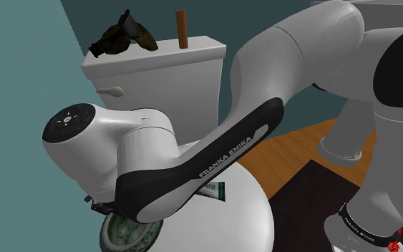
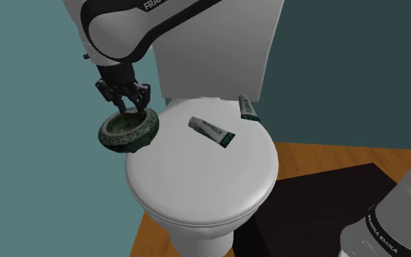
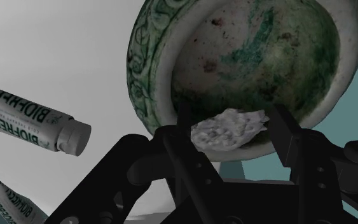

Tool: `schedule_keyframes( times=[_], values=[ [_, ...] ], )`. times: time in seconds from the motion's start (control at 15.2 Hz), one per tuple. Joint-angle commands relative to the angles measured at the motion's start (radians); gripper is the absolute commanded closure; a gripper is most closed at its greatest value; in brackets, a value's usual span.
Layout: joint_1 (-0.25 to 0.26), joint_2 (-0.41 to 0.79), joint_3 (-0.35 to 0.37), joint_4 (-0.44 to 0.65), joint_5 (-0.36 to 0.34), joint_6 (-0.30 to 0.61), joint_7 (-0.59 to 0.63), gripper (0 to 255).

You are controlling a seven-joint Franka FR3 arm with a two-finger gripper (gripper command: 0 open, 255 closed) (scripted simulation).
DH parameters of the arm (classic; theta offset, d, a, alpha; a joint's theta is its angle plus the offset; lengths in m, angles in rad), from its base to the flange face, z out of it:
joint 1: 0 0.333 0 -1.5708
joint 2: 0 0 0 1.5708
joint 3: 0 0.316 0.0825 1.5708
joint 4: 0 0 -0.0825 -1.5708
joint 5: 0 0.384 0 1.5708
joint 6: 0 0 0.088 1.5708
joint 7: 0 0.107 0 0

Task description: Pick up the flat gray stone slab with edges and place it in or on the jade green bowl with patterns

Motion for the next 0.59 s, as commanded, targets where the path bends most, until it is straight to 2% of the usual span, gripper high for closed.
schedule_keyframes(
  times=[0.0,0.4,0.46,0.53],
  values=[
    [0.000,0.002,-0.001,-0.002,-0.002,0.004,0.001,255],
    [0.000,0.002,-0.001,-0.002,-0.002,0.004,0.001,255],
    [0.000,0.002,-0.001,-0.002,-0.002,0.004,0.001,0],
    [0.000,0.002,-0.001,-0.002,-0.002,0.004,0.001,0]
  ],
)
